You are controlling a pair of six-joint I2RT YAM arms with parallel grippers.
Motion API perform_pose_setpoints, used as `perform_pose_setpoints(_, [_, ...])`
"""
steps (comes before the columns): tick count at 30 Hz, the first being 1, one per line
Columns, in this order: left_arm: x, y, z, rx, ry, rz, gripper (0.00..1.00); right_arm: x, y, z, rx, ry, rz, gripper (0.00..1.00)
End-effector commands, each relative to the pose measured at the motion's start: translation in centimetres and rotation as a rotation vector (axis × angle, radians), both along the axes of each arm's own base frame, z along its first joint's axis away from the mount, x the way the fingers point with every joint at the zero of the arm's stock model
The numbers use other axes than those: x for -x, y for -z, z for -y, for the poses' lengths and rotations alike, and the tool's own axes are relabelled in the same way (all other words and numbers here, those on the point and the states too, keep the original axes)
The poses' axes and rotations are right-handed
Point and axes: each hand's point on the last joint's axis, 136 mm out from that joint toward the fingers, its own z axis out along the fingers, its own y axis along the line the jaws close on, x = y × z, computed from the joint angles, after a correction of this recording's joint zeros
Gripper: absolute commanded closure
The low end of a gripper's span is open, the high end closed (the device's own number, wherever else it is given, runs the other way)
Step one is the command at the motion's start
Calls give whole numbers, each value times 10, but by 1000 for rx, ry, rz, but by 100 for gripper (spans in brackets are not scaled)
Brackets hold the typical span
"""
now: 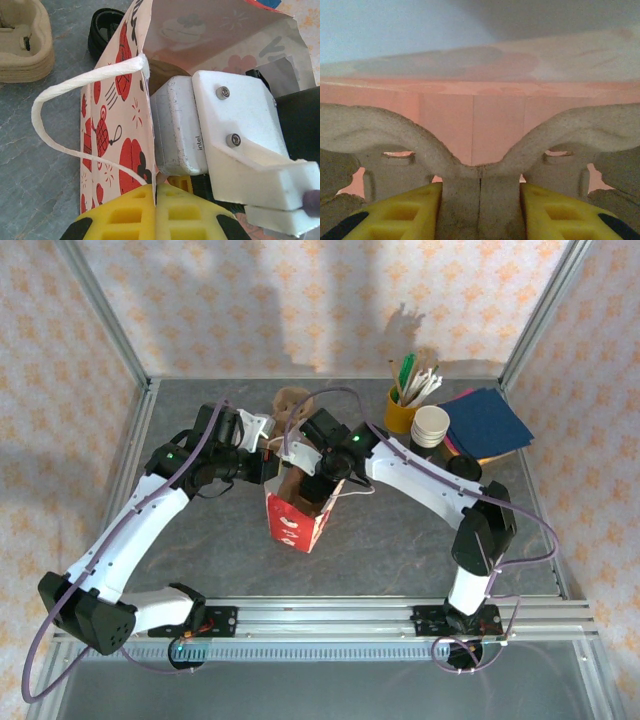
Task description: Pack the takeout coffee
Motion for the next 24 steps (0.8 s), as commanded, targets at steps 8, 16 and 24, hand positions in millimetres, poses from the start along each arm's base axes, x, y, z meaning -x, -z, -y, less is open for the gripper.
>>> perform_pose_setpoints(8, [4, -6, 5, 38, 5, 18, 100, 2, 25, 6, 112, 1, -26, 61])
perform_pose_setpoints(16, [-1, -10, -7, 0, -63, 46, 100, 5, 29, 13, 131, 13, -21, 60])
perform_pose_setpoints(24, [-2, -8, -24, -82, -130, 47, 100, 4, 33, 11, 135, 23, -35, 60])
